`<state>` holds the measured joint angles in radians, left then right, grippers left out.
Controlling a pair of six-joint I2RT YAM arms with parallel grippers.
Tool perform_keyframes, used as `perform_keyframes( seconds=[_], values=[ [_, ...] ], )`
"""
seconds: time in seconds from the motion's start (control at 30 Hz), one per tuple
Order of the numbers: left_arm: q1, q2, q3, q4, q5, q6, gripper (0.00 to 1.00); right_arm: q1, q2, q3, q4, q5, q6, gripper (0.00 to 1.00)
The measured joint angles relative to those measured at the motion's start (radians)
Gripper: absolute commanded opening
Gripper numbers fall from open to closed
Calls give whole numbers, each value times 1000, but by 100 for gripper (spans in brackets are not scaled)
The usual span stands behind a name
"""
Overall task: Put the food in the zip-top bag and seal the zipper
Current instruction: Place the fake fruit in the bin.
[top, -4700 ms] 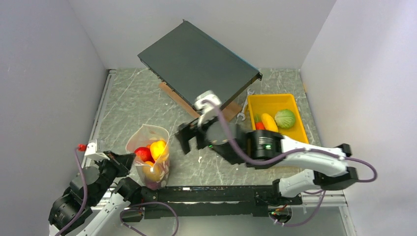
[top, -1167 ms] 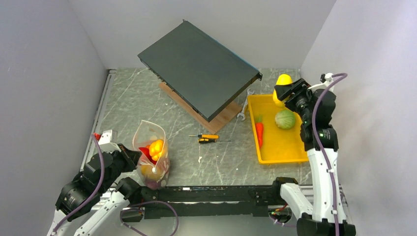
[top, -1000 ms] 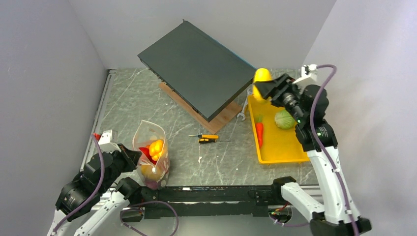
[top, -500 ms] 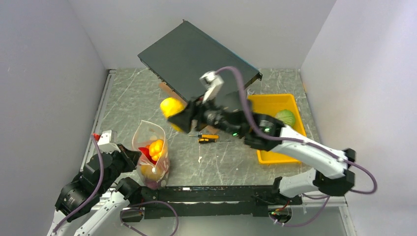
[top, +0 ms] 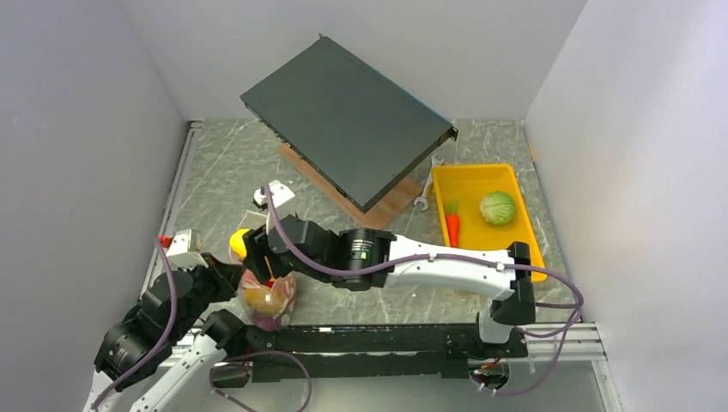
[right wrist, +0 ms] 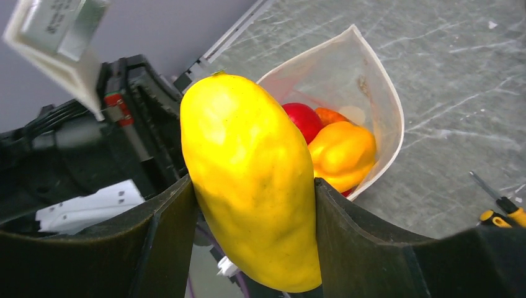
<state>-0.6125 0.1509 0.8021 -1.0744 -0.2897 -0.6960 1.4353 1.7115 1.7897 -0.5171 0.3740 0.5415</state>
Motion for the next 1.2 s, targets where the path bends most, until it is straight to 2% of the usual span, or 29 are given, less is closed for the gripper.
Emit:
perform_keyframes(
  seconds=[0.33,0.47,0.67,0.8,0.87,1.2],
  values=[
    [0,-7,0,0,0,0,0,-1,97,92,-43,79,27,36],
    [0,-21,0,-2,-4,-1,0,-1,112,94,-50,127,88,55],
    [0,-51,0,-7,-8,-4,0,-8,111,40,-21,175,177,71],
    [0,-58,0,-7,-8,-4,0,-14,121,42,-25,180,205,89],
    [0,-58,-1,-7,-8,-4,0,-16,135,60,-36,184,208,94],
    [0,-58,-1,-7,-10,-4,0,-16,175,124,-71,167,167,97]
  ],
)
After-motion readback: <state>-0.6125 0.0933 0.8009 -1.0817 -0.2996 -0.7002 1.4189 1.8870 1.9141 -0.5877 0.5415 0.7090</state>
